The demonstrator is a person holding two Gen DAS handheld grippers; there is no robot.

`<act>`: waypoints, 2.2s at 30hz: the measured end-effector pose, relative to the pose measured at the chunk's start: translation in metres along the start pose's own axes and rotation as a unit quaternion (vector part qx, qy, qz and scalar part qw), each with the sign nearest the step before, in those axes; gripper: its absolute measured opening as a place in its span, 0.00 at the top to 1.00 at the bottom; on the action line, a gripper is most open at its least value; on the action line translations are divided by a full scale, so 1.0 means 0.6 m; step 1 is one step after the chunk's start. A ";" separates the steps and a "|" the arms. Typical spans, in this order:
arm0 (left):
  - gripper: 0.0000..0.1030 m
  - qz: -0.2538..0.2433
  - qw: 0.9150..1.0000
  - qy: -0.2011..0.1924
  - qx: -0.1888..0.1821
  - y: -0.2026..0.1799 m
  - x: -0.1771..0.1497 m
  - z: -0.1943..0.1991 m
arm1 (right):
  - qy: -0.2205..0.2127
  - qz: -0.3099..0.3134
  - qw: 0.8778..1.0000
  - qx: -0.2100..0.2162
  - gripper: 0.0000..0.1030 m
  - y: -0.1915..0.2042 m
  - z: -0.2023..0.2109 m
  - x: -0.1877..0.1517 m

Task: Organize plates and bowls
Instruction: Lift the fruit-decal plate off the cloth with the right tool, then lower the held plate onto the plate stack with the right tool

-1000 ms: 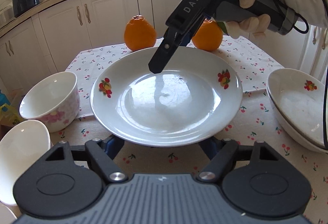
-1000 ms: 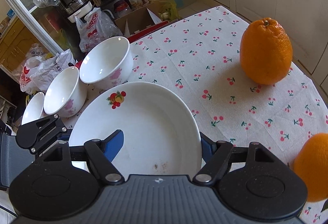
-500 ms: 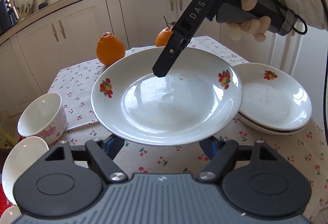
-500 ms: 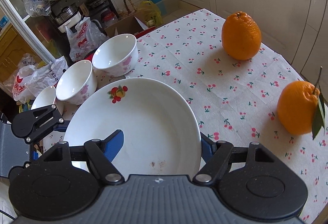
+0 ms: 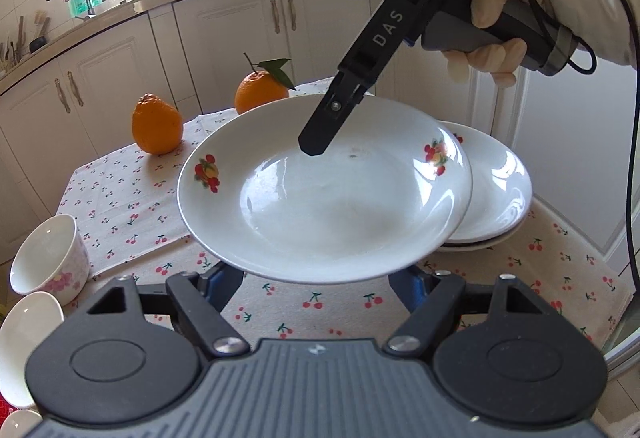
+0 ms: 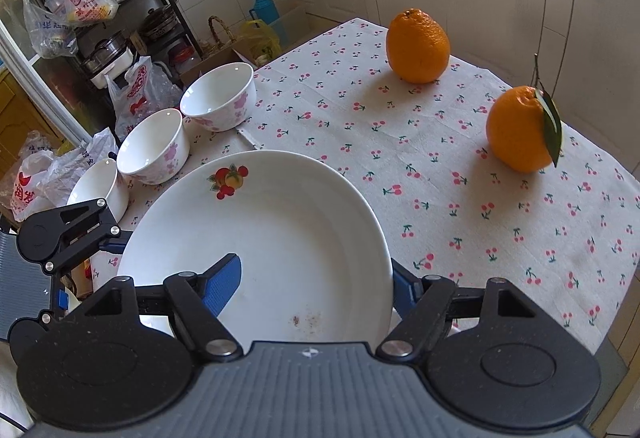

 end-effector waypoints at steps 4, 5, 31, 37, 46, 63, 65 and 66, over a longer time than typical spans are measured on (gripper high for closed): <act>0.23 -0.015 1.000 0.005 -0.015 -0.023 -0.005 0.001 | -0.002 -0.013 1.000 -0.011 0.21 0.004 0.017 -0.030; 0.23 -0.020 1.000 0.006 -0.018 -0.029 -0.007 0.001 | -0.001 -0.016 1.000 -0.014 0.21 0.004 0.022 -0.038; 0.23 -0.064 0.995 0.029 -0.065 -0.101 -0.016 -0.033 | 0.009 -0.085 0.995 -0.052 0.21 -0.024 0.051 -0.165; 0.23 -0.068 0.994 0.034 -0.075 -0.107 -0.014 -0.042 | 0.009 -0.093 0.994 -0.057 0.21 -0.030 0.058 -0.175; 0.23 -0.068 0.993 0.039 -0.086 -0.110 -0.010 -0.058 | 0.017 -0.104 0.992 -0.070 0.21 -0.038 0.071 -0.195; 0.23 -0.051 0.992 0.042 -0.111 -0.106 -0.009 -0.063 | 0.034 -0.107 0.989 -0.094 0.21 -0.036 0.087 -0.208; 0.22 -0.056 0.992 0.038 -0.111 -0.107 -0.008 -0.062 | 0.035 -0.107 0.989 -0.098 0.21 -0.036 0.091 -0.208; 0.22 -0.057 0.991 0.037 -0.112 -0.107 -0.008 -0.063 | 0.038 -0.107 0.988 -0.101 0.21 -0.035 0.092 -0.209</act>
Point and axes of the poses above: each gripper's, at about its wrist camera, not at the fingertips, and z roughly against the way its jaws point, y to its left, x to its top, the point moved 8 cm from there along -z, roughly the way its jaws point, and after that the axes turned 15 degrees about z, right-handed, at the moved point
